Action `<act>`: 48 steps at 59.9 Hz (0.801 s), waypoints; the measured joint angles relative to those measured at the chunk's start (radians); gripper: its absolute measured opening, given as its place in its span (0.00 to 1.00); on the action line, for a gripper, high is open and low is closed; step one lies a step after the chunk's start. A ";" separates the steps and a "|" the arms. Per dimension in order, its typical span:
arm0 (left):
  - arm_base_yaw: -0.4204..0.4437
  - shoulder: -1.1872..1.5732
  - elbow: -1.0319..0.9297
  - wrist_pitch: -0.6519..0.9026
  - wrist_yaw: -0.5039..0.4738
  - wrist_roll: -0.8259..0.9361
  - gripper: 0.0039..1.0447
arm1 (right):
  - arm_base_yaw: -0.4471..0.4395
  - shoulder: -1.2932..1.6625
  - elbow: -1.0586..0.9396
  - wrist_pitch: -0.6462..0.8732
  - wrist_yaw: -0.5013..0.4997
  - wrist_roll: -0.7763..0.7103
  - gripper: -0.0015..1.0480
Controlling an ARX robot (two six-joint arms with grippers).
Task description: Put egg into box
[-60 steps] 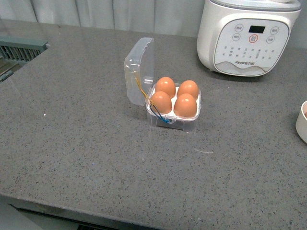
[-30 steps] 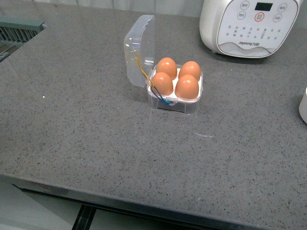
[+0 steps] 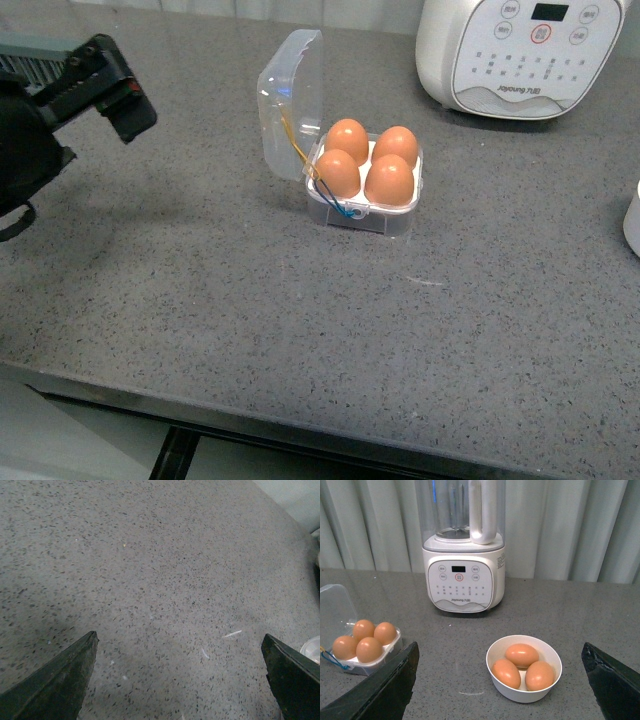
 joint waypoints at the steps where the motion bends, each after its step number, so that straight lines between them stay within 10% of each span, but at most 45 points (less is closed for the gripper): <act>1: -0.003 0.008 0.010 -0.003 0.000 -0.004 0.94 | 0.000 0.000 0.000 0.000 0.000 0.000 0.91; 17: -0.019 0.114 0.111 -0.015 0.018 -0.034 0.94 | 0.000 0.000 0.000 0.000 0.000 0.000 0.91; 34: -0.161 -0.129 -0.014 -0.004 0.306 -0.050 0.94 | 0.000 0.000 0.000 0.000 0.000 0.000 0.91; 48: 0.022 -0.131 -0.088 -0.090 0.227 -0.047 0.94 | 0.000 0.000 0.000 0.000 0.002 0.000 0.91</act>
